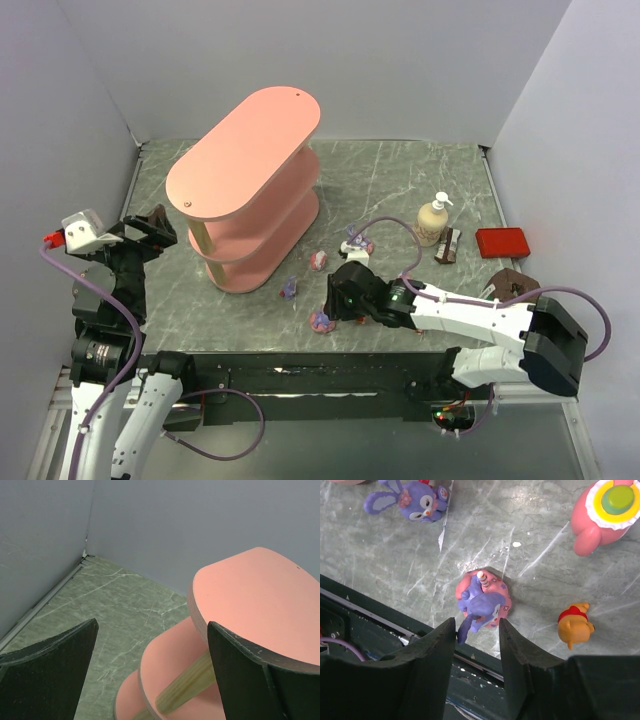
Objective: Place and organize the plastic toys onto the shelf
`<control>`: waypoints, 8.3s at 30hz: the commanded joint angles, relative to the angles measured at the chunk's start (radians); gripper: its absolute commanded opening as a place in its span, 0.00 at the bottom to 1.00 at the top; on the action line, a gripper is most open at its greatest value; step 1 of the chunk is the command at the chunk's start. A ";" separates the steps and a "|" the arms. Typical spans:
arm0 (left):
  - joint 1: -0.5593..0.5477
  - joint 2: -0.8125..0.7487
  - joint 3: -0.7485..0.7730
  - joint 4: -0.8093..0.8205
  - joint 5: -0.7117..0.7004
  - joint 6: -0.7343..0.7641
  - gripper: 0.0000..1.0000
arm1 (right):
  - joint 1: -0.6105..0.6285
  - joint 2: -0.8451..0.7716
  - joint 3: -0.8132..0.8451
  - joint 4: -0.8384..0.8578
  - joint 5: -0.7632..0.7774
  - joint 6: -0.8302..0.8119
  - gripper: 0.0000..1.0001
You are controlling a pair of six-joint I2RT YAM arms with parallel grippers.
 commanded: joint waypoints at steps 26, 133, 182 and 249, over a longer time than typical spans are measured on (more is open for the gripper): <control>0.007 0.005 -0.007 0.020 -0.005 -0.001 0.96 | 0.008 -0.011 0.190 -0.085 0.069 -0.057 0.00; 0.045 0.002 -0.030 0.021 0.045 -0.046 0.96 | -0.382 0.530 1.477 -0.116 -0.032 -0.099 0.00; 0.050 -0.001 -0.032 0.020 0.042 -0.048 0.96 | -0.390 0.526 1.380 -0.038 -0.099 -0.378 0.70; -0.291 0.398 0.312 0.282 0.695 -0.174 0.98 | -0.511 -0.137 0.205 0.008 -0.197 -0.256 0.94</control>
